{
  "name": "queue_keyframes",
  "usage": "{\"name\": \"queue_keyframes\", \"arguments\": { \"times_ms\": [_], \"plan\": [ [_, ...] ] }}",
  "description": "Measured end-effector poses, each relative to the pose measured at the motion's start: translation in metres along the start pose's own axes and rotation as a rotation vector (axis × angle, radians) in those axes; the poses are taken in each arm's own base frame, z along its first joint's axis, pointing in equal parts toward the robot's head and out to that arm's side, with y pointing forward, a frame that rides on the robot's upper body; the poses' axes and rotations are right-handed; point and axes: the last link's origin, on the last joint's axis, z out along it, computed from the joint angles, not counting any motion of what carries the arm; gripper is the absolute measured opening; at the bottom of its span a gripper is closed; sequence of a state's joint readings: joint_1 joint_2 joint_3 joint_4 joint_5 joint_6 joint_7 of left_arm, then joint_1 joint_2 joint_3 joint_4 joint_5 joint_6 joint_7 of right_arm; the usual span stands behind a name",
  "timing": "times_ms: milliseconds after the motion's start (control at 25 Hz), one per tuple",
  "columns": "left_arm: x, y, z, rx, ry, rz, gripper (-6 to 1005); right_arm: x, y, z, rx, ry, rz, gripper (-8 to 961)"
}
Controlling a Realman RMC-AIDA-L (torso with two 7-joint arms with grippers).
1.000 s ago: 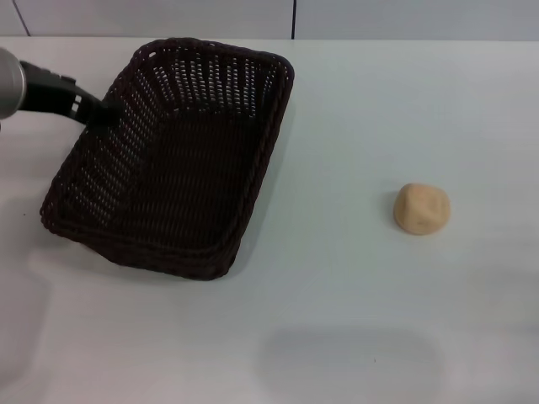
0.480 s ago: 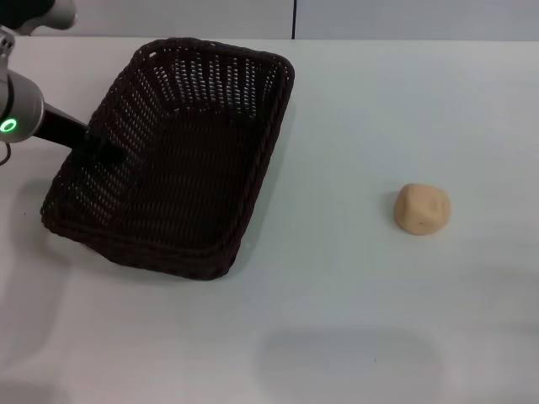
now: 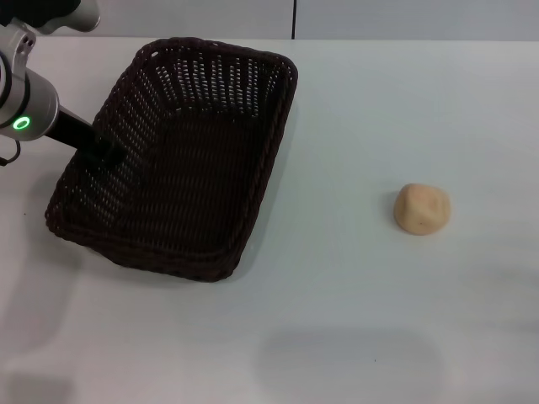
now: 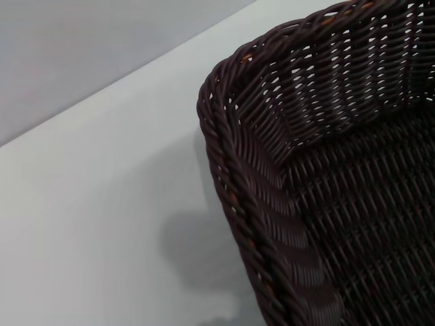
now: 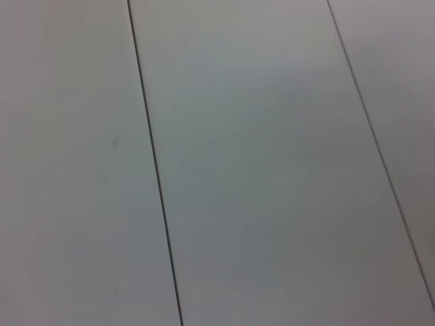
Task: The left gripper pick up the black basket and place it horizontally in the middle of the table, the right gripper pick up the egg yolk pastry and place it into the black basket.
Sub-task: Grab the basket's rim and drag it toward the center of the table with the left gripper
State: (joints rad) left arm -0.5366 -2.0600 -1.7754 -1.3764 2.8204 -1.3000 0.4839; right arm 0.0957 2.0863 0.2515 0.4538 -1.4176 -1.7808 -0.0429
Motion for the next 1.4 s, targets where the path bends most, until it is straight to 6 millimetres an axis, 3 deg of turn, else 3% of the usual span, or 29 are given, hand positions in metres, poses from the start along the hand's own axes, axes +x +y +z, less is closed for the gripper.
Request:
{"name": "queue_keyframes", "arguments": {
  "times_ms": [280, 680, 720, 880, 920, 1120, 1400],
  "plan": [
    [0.003, 0.002, -0.001, 0.011, 0.014, 0.047, 397, 0.000, -0.001, 0.000, 0.002, 0.000, -0.002, 792],
    [0.012, 0.008, -0.011, -0.042, 0.107, 0.146, 348, -0.001, -0.002, -0.002, 0.003, -0.005, -0.005, 789],
    [0.017, 0.013, -0.022, -0.124, 0.168, 0.214, 347, -0.002, -0.003, -0.003, 0.004, -0.005, -0.005, 789],
    [0.020, 0.016, -0.029, -0.168, 0.197, 0.245, 331, -0.003, -0.003, -0.003, 0.004, -0.011, -0.005, 787],
    [0.023, 0.019, -0.039, -0.235, 0.240, 0.287, 327, -0.003, -0.003, -0.004, 0.004, -0.014, -0.005, 787],
    [0.029, 0.019, -0.055, -0.315, 0.291, 0.354, 306, -0.007, -0.001, -0.004, 0.001, -0.037, 0.001, 786],
    [0.036, 0.026, -0.058, -0.449, 0.310, 0.425, 221, -0.009, 0.000, -0.005, -0.003, -0.050, 0.007, 784]
  ]
}}
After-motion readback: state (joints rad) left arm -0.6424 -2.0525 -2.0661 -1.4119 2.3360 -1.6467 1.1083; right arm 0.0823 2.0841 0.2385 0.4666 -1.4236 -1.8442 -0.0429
